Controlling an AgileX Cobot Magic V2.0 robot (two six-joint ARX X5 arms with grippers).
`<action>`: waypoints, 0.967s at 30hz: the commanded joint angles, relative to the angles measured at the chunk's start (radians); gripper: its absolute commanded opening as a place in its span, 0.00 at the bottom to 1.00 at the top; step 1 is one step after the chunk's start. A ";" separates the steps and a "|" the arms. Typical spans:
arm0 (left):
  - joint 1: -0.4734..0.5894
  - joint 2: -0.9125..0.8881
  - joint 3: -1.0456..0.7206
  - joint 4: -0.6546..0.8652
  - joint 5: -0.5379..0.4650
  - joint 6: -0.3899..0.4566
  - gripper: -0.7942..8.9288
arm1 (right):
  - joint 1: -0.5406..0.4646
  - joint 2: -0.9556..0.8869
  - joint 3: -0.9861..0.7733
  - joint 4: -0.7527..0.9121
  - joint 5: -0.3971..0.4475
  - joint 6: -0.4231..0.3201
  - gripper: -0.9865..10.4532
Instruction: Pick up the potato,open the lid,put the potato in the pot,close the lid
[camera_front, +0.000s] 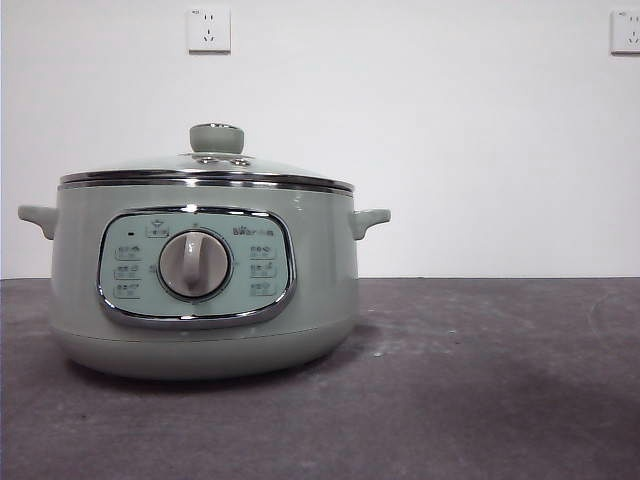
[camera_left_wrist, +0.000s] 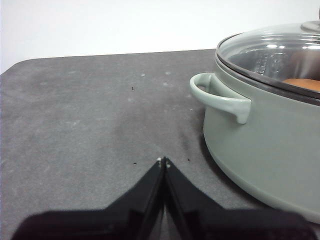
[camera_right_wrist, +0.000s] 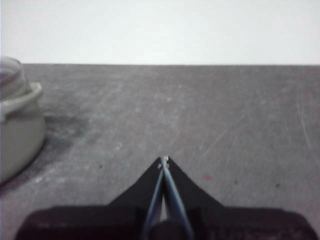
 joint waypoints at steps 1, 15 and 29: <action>0.003 -0.003 -0.015 0.003 -0.001 -0.006 0.08 | 0.000 -0.007 -0.034 0.017 -0.023 0.029 0.09; 0.003 -0.003 -0.015 0.004 -0.001 -0.005 0.08 | 0.000 -0.007 -0.043 -0.020 -0.019 0.065 0.09; 0.003 -0.003 -0.015 0.004 -0.001 -0.006 0.08 | 0.000 -0.006 -0.042 -0.020 -0.019 0.064 0.09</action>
